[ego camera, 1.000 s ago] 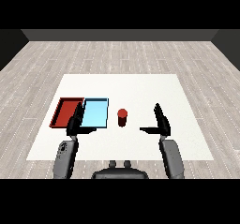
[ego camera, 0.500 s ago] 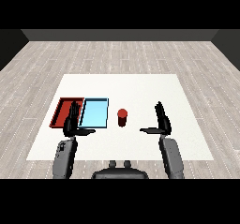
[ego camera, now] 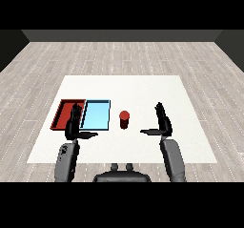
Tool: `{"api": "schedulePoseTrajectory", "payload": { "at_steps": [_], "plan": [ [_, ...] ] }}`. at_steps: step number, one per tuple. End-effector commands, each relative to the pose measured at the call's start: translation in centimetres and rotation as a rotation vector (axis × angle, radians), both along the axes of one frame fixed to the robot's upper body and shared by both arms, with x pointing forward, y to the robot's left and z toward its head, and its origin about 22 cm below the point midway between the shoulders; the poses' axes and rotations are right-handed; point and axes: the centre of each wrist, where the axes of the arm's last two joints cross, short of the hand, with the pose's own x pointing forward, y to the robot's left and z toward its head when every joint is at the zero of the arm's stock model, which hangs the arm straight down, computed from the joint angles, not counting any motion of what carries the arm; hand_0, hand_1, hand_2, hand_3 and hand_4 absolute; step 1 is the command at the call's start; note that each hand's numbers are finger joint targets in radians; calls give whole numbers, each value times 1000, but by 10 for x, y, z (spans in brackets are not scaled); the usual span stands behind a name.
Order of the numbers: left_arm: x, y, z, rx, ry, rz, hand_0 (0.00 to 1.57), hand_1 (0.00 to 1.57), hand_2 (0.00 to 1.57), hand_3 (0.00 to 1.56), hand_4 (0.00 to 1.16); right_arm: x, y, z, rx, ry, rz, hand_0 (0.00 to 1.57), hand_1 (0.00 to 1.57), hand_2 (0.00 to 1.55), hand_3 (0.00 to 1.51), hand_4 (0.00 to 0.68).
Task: Pick the red can and put it in the red box
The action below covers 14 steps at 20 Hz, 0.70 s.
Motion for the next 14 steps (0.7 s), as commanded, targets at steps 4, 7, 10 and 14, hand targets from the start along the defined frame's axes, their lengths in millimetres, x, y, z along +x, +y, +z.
{"api": "schedulePoseTrajectory", "payload": {
  "at_steps": [4, 7, 10, 14],
  "plan": [
    [-12, 3, -8, -6, -6, 4, 0, 0, 0, 0, 0, 8, 27, -12, 55, 54, 21, 0, 0, 0, 0, 0],
    [-24, -23, -5, -29, -17, -5, 0, 0, 0, 0, 0, 22, 36, -20, 61, 71, 32, 0, 0, 0, 0, 0],
    [-11, -2, 3, -29, -35, 3, 0, 0, 0, 0, 0, 33, 31, -7, 91, 92, 58, 0, 0, 0, 0, 0],
    [-3, -6, 0, -40, -18, 11, 0, 0, 0, 0, 0, 14, 69, -40, 60, 119, 79, 0, 0, 0, 0, 0]
  ]
}}
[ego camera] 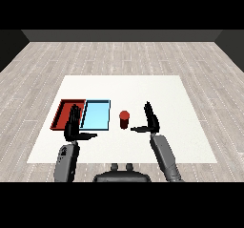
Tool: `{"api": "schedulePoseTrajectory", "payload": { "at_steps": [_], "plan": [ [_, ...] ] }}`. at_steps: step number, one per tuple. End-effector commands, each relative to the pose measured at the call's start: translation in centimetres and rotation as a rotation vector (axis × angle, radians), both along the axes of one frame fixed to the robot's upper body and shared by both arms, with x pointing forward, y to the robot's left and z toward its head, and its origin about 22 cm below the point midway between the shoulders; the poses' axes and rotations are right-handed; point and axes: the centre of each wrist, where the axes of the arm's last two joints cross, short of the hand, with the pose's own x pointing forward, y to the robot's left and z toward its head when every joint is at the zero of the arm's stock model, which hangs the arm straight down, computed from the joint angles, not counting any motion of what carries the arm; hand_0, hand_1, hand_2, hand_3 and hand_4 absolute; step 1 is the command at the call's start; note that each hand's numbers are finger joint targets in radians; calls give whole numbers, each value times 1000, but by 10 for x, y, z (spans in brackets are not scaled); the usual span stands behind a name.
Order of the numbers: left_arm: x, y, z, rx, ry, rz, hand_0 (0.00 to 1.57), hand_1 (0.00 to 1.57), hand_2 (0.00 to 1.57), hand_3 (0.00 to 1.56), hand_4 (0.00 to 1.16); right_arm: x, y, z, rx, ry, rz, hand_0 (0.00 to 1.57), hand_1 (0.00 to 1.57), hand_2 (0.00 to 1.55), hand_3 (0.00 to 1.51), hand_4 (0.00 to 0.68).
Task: Pick the red can and put it in the red box
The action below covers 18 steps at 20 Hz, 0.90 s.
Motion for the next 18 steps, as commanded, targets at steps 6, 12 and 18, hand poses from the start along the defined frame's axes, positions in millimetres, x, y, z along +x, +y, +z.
{"api": "schedulePoseTrajectory", "payload": {
  "at_steps": [6, 12, 18],
  "plan": [
    [-2, 3, -15, 8, 2, -12, 0, 0, 0, 0, 0, 17, 40, -15, 31, 34, 60, 0, 0, 0, 0, 0],
    [20, -25, 9, -28, -15, -4, 0, 0, 0, 0, 0, 20, 29, -28, 89, 80, 49, 0, 0, 0, 0, 0],
    [2, 17, 10, -19, 1, -11, 0, 0, 0, 0, 0, 31, 43, -42, 93, 102, 73, 0, 0, 0, 0, 0]
  ]
}}
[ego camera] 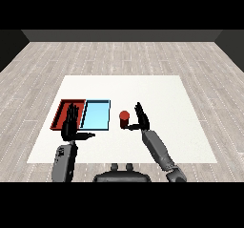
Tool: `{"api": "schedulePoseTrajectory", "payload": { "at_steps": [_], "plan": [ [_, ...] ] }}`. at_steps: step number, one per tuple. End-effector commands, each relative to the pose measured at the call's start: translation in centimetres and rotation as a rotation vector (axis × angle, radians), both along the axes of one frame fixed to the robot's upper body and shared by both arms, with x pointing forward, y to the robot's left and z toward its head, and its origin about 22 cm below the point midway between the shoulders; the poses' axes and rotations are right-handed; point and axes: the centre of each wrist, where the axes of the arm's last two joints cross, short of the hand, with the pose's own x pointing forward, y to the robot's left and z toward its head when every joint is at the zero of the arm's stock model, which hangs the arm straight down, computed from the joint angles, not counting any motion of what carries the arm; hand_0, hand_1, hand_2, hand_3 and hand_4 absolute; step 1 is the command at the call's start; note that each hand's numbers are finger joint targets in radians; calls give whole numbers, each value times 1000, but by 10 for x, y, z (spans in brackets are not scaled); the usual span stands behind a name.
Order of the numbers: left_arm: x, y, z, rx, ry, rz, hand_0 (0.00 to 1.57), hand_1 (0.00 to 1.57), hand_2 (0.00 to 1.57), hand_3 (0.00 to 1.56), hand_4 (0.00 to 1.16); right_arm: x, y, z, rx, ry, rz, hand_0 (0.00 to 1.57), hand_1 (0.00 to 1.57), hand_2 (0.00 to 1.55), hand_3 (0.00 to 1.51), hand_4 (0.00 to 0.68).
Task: Pick the red can and put it in the red box
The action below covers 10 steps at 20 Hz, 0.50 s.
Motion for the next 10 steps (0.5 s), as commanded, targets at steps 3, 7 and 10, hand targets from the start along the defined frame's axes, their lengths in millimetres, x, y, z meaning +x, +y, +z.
{"api": "schedulePoseTrajectory", "payload": {
  "at_steps": [3, 7, 10],
  "plan": [
    [-6, 13, -9, 5, 5, 3, 0, 0, 0, 0, 0, -1, 0, -29, -6, 19, 3, 0, 0, 0, 0, 0],
    [2, -1, -9, 20, -1, 24, 0, 0, 0, 0, 0, 12, 22, -1, -2, 44, 25, 0, 0, 0, 0, 0],
    [1, 14, -2, 14, -11, -8, 0, 0, 0, 0, 0, 24, 24, 3, 16, 45, 26, 0, 0, 0, 0, 0]
  ]
}}
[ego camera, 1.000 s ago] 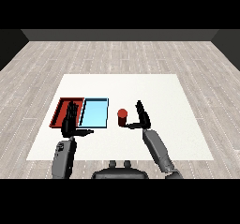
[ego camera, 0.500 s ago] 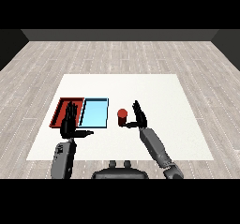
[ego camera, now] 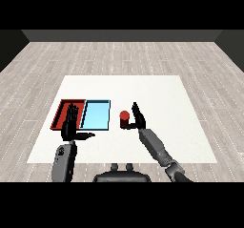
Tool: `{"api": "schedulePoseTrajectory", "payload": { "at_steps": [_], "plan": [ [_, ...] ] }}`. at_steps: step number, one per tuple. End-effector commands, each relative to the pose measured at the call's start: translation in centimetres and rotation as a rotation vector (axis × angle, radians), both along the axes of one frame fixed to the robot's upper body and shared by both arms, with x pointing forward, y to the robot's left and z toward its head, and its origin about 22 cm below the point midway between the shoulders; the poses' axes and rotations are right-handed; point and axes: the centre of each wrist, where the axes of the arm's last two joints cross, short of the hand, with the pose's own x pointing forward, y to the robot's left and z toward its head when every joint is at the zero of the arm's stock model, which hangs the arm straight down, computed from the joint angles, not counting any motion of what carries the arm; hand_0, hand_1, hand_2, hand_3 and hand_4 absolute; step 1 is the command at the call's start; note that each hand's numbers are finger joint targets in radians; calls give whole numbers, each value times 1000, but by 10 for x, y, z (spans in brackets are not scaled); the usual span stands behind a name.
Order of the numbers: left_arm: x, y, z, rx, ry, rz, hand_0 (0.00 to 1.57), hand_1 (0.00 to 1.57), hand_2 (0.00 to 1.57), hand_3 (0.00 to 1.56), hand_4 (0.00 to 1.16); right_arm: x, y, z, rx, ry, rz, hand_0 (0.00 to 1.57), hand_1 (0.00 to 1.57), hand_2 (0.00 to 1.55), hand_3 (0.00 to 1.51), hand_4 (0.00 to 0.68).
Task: Pick the red can and put it in the red box
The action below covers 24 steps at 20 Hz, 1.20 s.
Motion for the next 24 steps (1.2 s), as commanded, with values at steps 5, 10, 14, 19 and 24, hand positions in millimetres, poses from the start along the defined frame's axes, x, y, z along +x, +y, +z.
{"api": "schedulePoseTrajectory", "payload": {
  "at_steps": [5, 10, 14, 19, 24],
  "plan": [
    [3, 2, -6, 19, -5, -4, 0, 0, 0, 0, 0, -15, 11, -18, 27, -5, 27, 0, 0, 0, 0, 0],
    [-6, -13, 8, 3, -2, 4, 0, 0, 0, 0, 0, 3, 20, -10, 29, 13, 34, 0, 0, 0, 0, 0],
    [-8, -4, -8, -14, -2, 21, 0, 0, 0, 0, 0, 12, 18, -6, 43, 22, 50, 0, 0, 0, 0, 0],
    [-11, -17, 6, 6, -10, 14, 0, 0, 0, 0, 0, 5, 37, 0, 31, 31, 70, 0, 0, 0, 0, 0],
    [-4, -10, 0, -5, -15, 12, 0, 0, 0, 0, 0, 15, 23, -12, 27, 44, 65, 0, 0, 0, 0, 0]
  ]
}}
